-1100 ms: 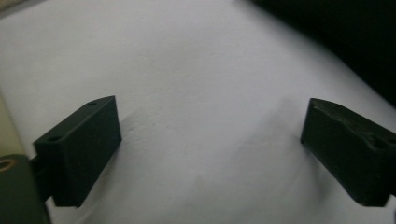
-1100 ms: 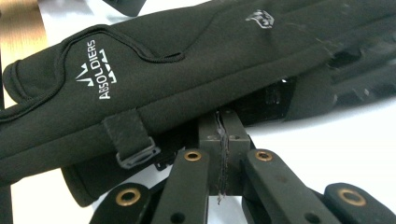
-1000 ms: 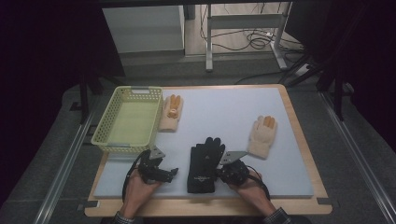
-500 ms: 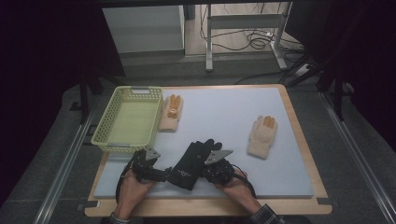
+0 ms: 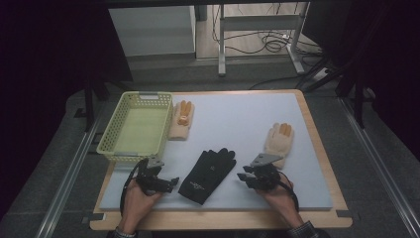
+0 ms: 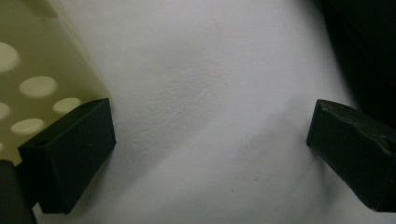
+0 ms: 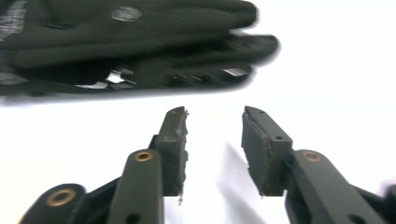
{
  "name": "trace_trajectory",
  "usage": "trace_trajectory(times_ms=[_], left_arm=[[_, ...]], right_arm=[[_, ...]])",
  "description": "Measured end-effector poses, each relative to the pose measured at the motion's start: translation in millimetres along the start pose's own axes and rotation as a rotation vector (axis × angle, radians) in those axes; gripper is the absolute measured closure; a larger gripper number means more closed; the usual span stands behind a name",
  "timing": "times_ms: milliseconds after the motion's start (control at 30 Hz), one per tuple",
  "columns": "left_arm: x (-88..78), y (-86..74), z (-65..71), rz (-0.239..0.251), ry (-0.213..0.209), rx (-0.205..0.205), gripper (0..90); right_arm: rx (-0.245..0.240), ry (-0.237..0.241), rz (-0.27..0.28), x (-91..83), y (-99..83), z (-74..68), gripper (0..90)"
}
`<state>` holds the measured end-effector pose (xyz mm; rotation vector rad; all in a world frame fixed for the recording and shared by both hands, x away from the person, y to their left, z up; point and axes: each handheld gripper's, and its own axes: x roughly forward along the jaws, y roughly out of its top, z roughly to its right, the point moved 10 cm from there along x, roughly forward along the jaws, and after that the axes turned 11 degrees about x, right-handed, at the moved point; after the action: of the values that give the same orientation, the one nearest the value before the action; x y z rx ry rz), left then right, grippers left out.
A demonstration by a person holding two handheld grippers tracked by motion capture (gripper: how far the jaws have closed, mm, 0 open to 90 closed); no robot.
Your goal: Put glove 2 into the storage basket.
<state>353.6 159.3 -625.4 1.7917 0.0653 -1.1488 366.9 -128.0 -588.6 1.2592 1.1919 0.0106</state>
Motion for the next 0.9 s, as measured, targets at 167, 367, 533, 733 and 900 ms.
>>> trace_trajectory(times_ms=[167,367,533,733,900], left_arm=[[-0.1,-0.1,0.0,0.001,-0.001,-0.003,1.5],[-3.8,-0.4,-1.2,-0.007,0.000,-0.003,5.4],[-14.1,5.0,0.4,0.003,-0.023,-0.025,7.1],[-25.2,24.2,13.5,0.048,-0.085,-0.030,6.7],[-24.9,42.9,24.0,0.044,-0.105,-0.007,6.2]], right_arm=[[0.039,-0.063,0.012,-7.9,-8.8,26.1,48.9],[0.023,-0.113,0.024,-9.2,-14.1,39.9,38.4],[0.016,-0.120,0.017,-8.3,-15.1,39.8,31.2],[0.021,-0.119,0.016,-7.9,-15.3,40.3,29.5],[0.021,-0.116,0.014,-8.0,-15.5,40.5,29.0]])
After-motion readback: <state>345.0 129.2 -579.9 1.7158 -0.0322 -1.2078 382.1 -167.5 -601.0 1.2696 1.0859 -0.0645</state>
